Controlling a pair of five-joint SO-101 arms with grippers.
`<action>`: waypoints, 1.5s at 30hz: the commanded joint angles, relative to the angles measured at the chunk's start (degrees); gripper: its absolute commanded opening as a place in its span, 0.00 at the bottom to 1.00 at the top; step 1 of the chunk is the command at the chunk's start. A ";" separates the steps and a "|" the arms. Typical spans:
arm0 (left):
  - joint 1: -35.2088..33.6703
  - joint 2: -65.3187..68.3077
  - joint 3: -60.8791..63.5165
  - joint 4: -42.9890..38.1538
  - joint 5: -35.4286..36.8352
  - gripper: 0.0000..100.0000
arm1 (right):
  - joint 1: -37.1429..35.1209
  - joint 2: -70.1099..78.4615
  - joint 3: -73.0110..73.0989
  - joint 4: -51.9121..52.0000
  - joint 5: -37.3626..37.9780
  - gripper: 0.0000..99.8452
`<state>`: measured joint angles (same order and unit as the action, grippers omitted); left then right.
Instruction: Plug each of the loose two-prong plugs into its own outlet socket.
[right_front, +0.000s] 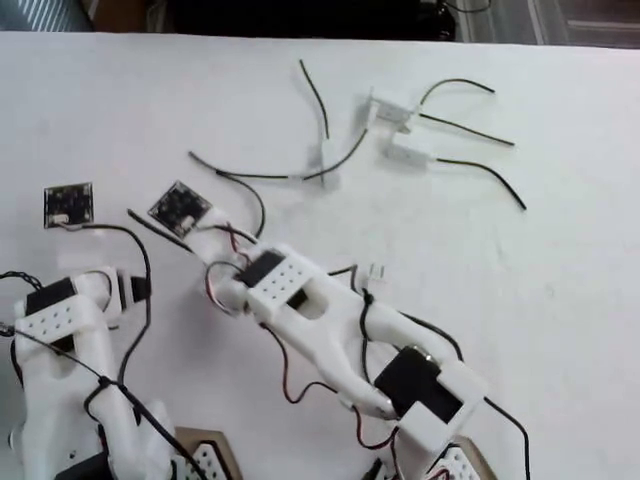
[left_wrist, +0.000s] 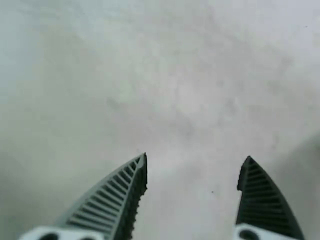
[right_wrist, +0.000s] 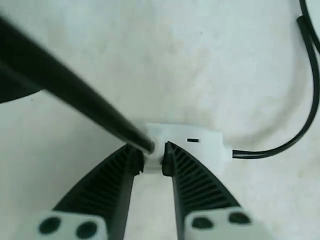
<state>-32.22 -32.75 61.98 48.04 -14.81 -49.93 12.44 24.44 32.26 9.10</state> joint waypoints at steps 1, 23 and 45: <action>-0.22 -1.54 -0.35 -1.05 0.09 0.29 | 0.84 -1.27 -0.97 2.42 -0.26 0.11; 10.86 -23.43 -3.43 22.33 -13.80 0.29 | 16.57 -37.76 13.63 12.70 -11.08 0.26; 30.55 -2.07 1.32 -2.73 -6.33 0.34 | 22.11 -38.64 21.27 0.31 -13.27 0.25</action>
<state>-2.95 -42.42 69.98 47.34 -22.02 -28.40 -24.04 46.07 33.58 -3.82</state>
